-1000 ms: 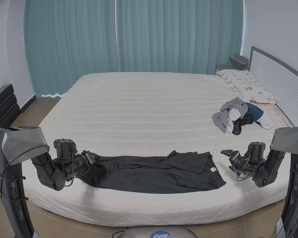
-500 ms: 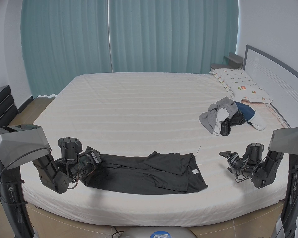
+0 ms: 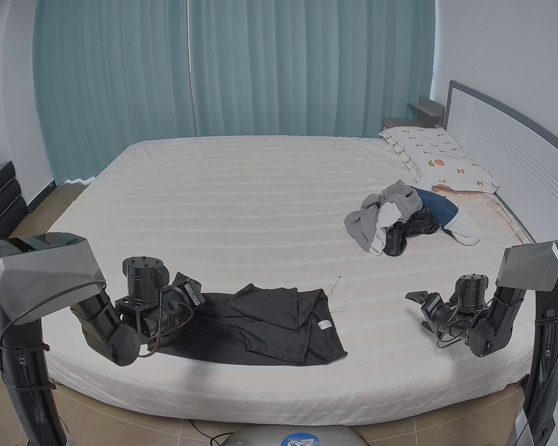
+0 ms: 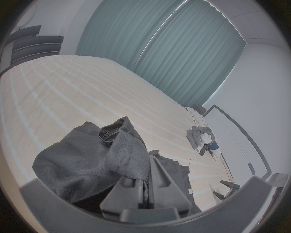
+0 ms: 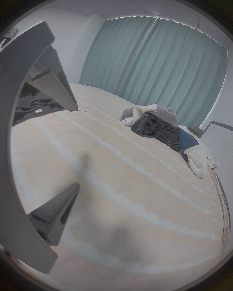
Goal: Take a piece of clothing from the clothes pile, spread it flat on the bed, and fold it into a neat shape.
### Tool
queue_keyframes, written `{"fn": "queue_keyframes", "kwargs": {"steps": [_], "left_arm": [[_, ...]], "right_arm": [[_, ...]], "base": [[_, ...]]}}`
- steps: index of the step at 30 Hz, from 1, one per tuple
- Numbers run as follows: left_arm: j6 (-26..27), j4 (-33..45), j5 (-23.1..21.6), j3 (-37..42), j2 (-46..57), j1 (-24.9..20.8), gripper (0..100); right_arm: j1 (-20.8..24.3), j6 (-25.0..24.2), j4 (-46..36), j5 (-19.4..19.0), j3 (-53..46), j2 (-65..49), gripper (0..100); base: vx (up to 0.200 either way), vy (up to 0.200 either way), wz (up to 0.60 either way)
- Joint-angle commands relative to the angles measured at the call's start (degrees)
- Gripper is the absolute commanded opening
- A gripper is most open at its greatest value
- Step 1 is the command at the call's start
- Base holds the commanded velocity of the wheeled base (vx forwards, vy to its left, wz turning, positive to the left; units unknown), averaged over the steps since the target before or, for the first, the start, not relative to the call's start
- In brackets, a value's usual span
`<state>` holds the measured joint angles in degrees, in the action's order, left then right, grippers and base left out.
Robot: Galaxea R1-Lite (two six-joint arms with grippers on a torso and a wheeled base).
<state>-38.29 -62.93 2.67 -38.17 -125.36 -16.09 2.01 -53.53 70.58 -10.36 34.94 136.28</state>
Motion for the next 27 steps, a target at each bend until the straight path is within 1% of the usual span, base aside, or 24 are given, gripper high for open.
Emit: {"fn": "queue_keyframes", "kwargs": {"steps": [1, 7, 9, 11, 12, 15, 22, 25, 27], "left_arm": [[0.2, 0.5, 0.8, -1.2, 0.6, -1.4, 0], [0.2, 9.1, 1.4, -5.5, 1.6, -2.2, 0], [0.2, 10.7, 1.5, -6.1, 2.2, -2.5, 0], [0.2, 13.4, 1.9, -7.5, 2.7, -4.0, 0], [0.2, 13.4, 1.9, -7.5, 2.7, -4.0, 0], [0.3, 16.5, 4.2, -10.0, 2.1, -5.6, 0], [-0.1, 17.0, 5.4, -11.4, -1.1, -7.5, 0], [-0.1, 17.0, 5.4, -11.7, -2.4, -8.0, 0], [-0.1, 17.0, 7.2, -12.7, -4.4, -8.3, 0]], "right_arm": [[0.9, 0.4, 0.1, 0.4, 0.0, 1.1, 100], [1.2, 0.4, 1.6, 0.6, -0.6, 1.7, 100], [1.3, 0.5, 2.3, 0.7, -0.7, 2.0, 100], [1.4, 0.6, 2.9, 0.7, -0.8, 2.1, 100], [1.4, 0.6, 2.9, 0.7, -0.8, 2.1, 100], [1.4, 0.7, 2.9, 0.7, -0.8, 2.2, 100], [1.4, 0.7, 3.0, 0.7, -0.9, 2.2, 100], [1.4, 0.7, 3.0, 0.7, -0.9, 2.2, 100], [1.4, 0.7, 3.0, 0.7, -0.9, 2.2, 100]], "base": [[0.0, -0.2, 0.0], [0.0, -0.2, 0.0], [0.0, -0.2, 0.0], [0.0, -0.2, 0.0], [0.0, -0.2, 0.0], [0.0, -0.2, 0.0], [0.0, -0.2, 0.0], [0.0, 0.0, 0.0], [0.0, 0.0, 0.0]]}}
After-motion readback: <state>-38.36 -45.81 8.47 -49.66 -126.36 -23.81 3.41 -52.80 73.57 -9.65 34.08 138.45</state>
